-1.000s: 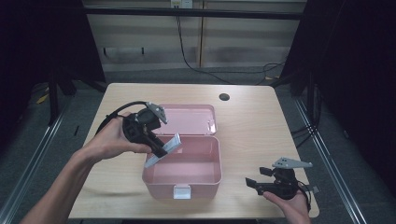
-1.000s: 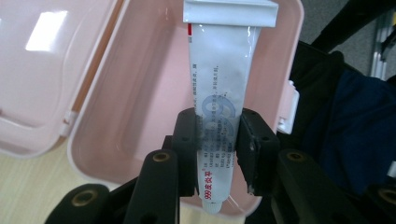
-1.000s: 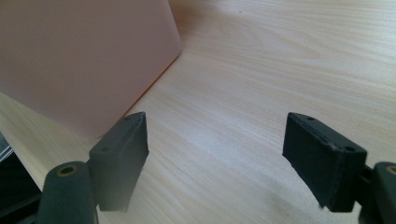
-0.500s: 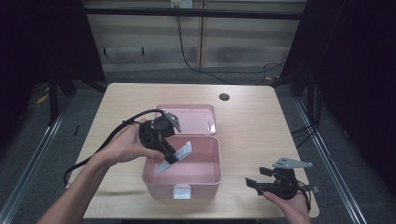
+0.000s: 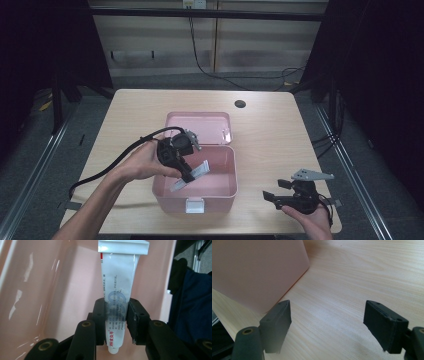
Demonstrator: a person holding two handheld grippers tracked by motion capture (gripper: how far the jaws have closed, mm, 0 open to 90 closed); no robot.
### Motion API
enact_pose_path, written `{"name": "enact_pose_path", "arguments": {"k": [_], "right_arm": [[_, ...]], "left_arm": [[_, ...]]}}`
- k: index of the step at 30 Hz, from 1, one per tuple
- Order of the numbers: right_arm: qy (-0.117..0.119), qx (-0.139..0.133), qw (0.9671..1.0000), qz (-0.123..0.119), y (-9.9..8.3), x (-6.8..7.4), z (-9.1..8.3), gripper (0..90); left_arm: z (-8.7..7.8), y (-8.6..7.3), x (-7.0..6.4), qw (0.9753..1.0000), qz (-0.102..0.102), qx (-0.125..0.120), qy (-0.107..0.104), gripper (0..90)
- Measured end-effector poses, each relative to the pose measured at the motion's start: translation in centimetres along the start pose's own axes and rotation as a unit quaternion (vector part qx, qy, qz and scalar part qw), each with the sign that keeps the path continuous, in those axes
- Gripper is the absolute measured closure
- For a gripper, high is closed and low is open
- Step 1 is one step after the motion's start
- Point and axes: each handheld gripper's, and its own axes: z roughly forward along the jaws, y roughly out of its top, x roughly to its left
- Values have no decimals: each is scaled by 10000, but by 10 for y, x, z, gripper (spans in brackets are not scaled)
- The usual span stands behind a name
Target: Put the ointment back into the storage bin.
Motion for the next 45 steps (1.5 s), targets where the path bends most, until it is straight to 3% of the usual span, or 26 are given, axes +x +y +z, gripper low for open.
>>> {"name": "enact_pose_path", "arguments": {"k": [4, 13, 32, 45], "right_arm": [[1, 2, 10000, -3, 0, 0, 0, 220], [-8, 17, 10000, 3, 0, 0, 0, 219], [12, 45, 10000, 2, 0, 0, 1, 213], [26, 60, 10000, 4, 0, 0, 1, 211]], "left_arm": [[8, -1, 3, 9999, 10, 88, -124, 702], [26, 2, 3, 9996, 4, 203, -197, 701], [53, 9, 3, 9977, 209, 509, -389, 701], [71, 13, 6, 9966, 166, 632, -498, 701]]}}
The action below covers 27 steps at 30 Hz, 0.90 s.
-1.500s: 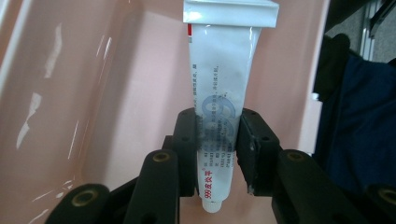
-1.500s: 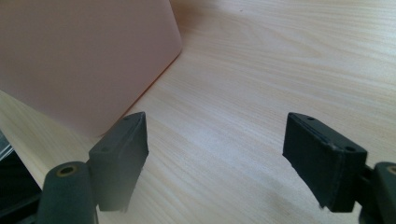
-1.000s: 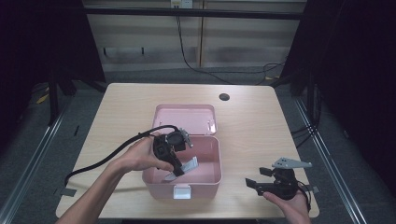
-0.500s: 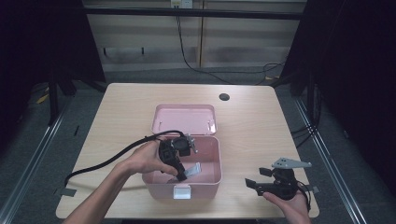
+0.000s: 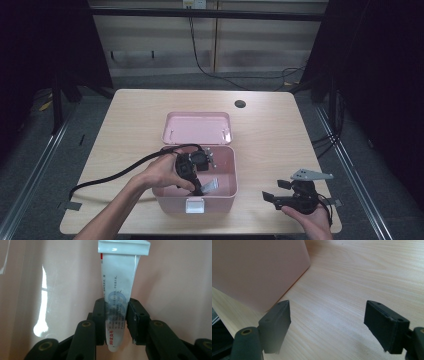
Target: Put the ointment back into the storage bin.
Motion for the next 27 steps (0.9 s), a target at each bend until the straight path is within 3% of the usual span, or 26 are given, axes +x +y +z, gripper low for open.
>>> {"name": "enact_pose_path", "arguments": {"k": [9, 23, 27], "right_arm": [[6, 6, 10000, 0, 0, 0, 0, 211], [19, 21, 10000, 1, 0, 0, 1, 210], [16, 17, 10000, -3, 0, 0, 0, 210]], "left_arm": [[10, 3, 5, 9999, -87, 66, -95, 701], [27, 7, 12, 9992, -187, 348, -71, 700], [28, 7, 11, 9990, -128, 426, -76, 700]]}}
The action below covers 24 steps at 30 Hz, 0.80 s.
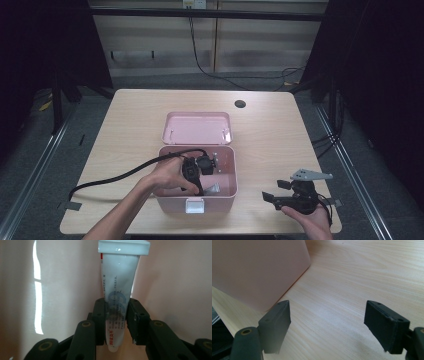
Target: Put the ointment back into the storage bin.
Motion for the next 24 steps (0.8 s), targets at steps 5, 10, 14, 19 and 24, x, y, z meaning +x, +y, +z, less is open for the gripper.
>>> {"name": "enact_pose_path", "arguments": {"k": [5, 10, 14, 19, 24], "right_arm": [[-3, 11, 10000, 3, 0, 0, 0, 210], [-14, 11, 10000, 8, 0, 0, 0, 210], [-14, 15, 10000, 18, 0, 0, 0, 210], [-9, 12, 10000, 5, 0, 0, 0, 210], [-9, 16, 10000, 7, 0, 0, 0, 210]], "left_arm": [[3, 0, -1, 10000, 8, 49, -3, 699], [5, 2, -2, 10000, 22, 85, -28, 699], [6, 2, -3, 10000, 13, 56, -28, 697], [7, 3, -2, 10000, 2, 91, -31, 694], [6, 3, 0, 9999, -123, 17, -40, 672]]}}
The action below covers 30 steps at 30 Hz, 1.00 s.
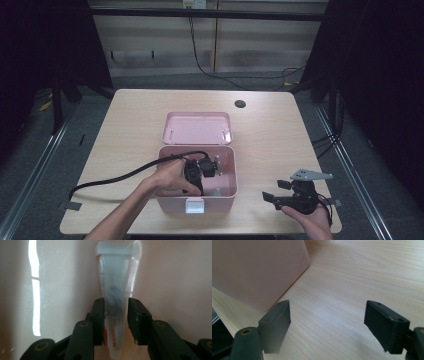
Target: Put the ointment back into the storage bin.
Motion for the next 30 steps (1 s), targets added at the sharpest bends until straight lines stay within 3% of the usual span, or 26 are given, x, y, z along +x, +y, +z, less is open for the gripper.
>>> {"name": "enact_pose_path", "arguments": {"k": [15, 23, 27, 30], "right_arm": [[-4, -12, 10000, -1, 0, 0, 0, 210], [-4, -12, 10000, 0, 0, 0, 0, 210], [-4, -10, 10000, -5, 0, 0, 0, 210], [-13, -1, 10000, 13, 0, 0, -1, 210]], "left_arm": [[-14, -2, 0, 9993, -60, -362, -62, 539], [-27, -4, -4, 9979, -96, -640, 83, 506], [-32, -6, -5, 9964, -149, -780, 312, 501], [-35, -7, -6, 9957, -128, -892, 213, 499]]}}
